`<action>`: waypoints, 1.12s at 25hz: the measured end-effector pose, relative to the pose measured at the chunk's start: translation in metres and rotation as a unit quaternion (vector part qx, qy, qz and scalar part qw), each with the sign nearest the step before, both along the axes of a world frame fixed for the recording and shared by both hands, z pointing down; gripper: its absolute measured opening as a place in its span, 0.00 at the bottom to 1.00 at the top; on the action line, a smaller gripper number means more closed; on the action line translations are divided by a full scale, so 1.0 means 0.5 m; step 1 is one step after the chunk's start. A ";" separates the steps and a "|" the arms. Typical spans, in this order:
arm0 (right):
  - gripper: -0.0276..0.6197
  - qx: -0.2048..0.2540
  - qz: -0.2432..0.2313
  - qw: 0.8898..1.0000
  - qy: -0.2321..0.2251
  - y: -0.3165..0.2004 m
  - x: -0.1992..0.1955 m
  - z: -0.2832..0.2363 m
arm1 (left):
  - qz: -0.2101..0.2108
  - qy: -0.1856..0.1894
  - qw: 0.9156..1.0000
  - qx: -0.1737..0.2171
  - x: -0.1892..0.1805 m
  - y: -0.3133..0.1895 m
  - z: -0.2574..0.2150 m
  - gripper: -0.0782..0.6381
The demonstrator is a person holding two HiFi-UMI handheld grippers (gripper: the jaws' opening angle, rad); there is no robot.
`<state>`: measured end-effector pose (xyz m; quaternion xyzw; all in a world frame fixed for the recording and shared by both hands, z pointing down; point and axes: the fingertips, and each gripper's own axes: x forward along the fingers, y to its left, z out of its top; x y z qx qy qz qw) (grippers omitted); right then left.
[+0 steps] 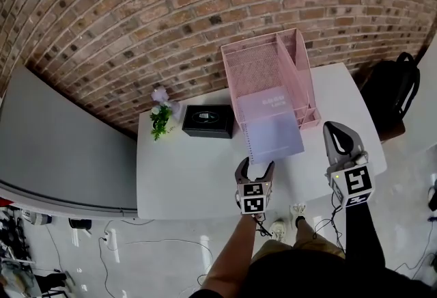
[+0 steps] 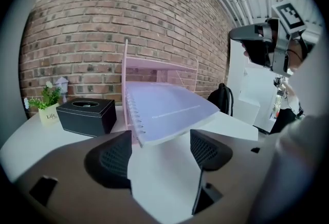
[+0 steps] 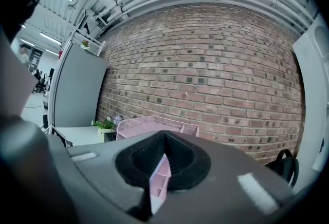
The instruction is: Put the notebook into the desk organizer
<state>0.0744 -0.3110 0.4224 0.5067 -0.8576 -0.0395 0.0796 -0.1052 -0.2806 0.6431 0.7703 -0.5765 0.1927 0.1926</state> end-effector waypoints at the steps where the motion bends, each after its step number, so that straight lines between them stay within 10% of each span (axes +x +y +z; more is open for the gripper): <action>1: 0.04 -0.001 0.001 1.000 -0.001 -0.002 0.001 0.002 | 0.001 -0.004 1.000 0.001 0.001 -0.003 0.000 0.61; 28: 0.04 -0.004 -0.012 1.000 0.002 -0.078 0.026 0.010 | -0.016 -0.030 0.998 0.058 0.027 -0.163 -0.110 0.53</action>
